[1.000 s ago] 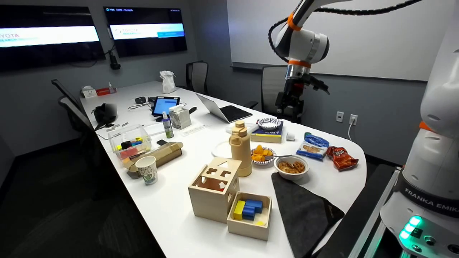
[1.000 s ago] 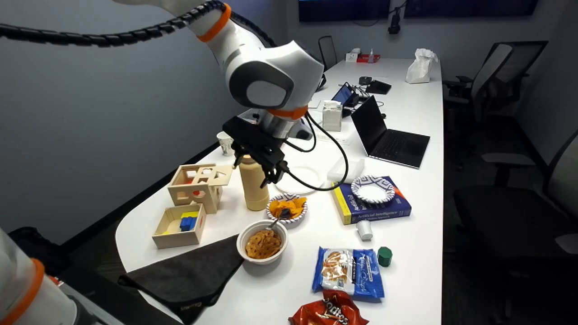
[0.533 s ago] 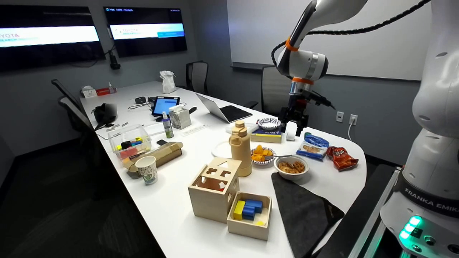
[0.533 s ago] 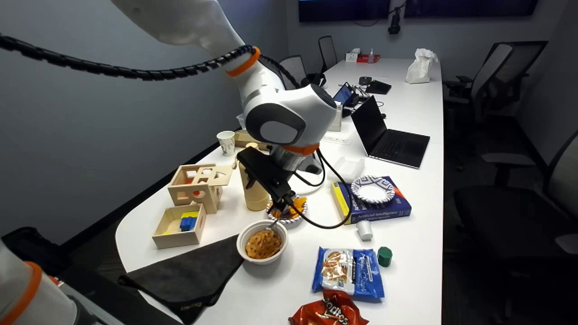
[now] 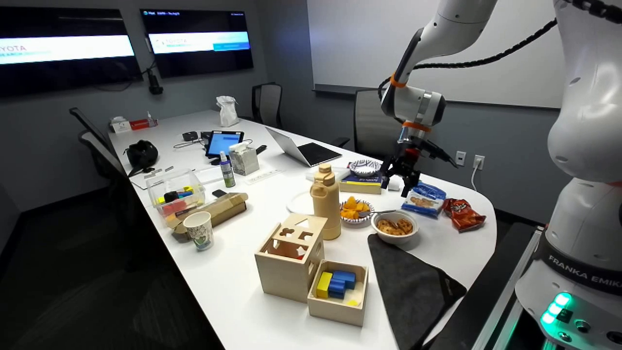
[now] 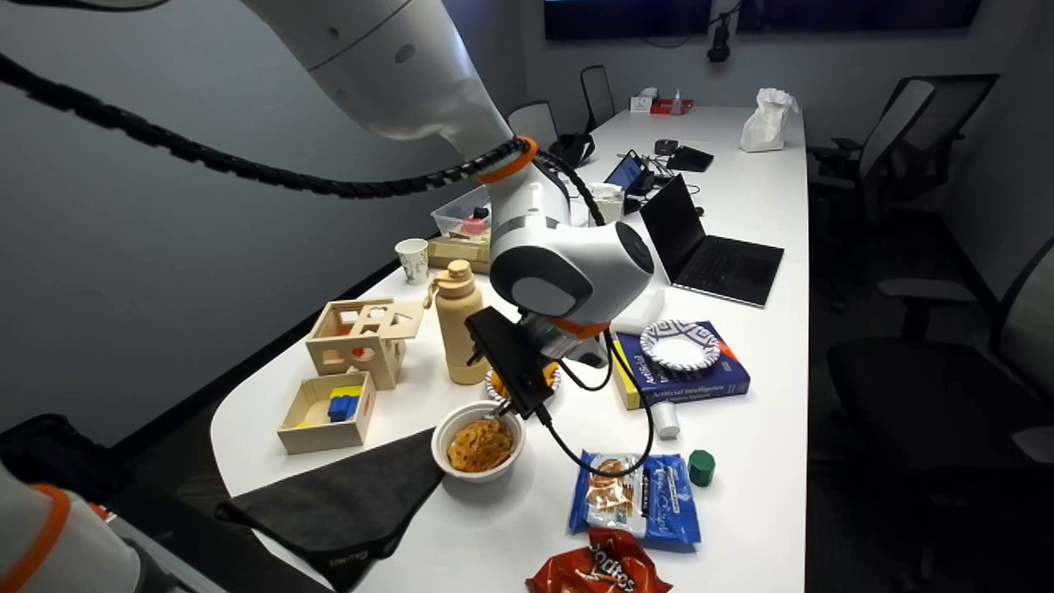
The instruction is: Use the spoon to stir the contents of the small plate
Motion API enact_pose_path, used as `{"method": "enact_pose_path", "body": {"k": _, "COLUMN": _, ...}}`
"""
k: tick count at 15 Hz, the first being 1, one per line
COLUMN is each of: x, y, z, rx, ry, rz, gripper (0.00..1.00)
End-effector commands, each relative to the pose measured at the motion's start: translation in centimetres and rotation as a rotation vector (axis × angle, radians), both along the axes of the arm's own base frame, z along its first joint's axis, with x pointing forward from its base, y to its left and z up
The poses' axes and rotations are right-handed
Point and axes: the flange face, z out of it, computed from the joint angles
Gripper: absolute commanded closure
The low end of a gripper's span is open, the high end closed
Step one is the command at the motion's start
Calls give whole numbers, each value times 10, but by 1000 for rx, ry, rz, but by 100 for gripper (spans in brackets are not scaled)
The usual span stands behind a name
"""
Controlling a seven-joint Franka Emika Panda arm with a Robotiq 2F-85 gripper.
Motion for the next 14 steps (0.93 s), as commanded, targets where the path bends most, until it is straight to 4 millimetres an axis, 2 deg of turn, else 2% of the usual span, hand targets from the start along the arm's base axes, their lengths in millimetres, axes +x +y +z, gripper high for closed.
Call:
{"method": "enact_pose_path", "body": {"k": 1, "x": 13, "y": -11, "z": -23, "rx": 92, "ry": 4, "rz": -17, "gripper": 0}}
{"method": "enact_pose_path", "body": {"k": 8, "x": 15, "y": -12, "z": -64, "rx": 205, "ry": 65, "rz": -36, "gripper": 0}}
{"method": "enact_pose_path", "body": {"k": 14, "x": 15, "y": -11, "z": -83, "rx": 272, "ry": 84, "rz": -61, "gripper": 0}}
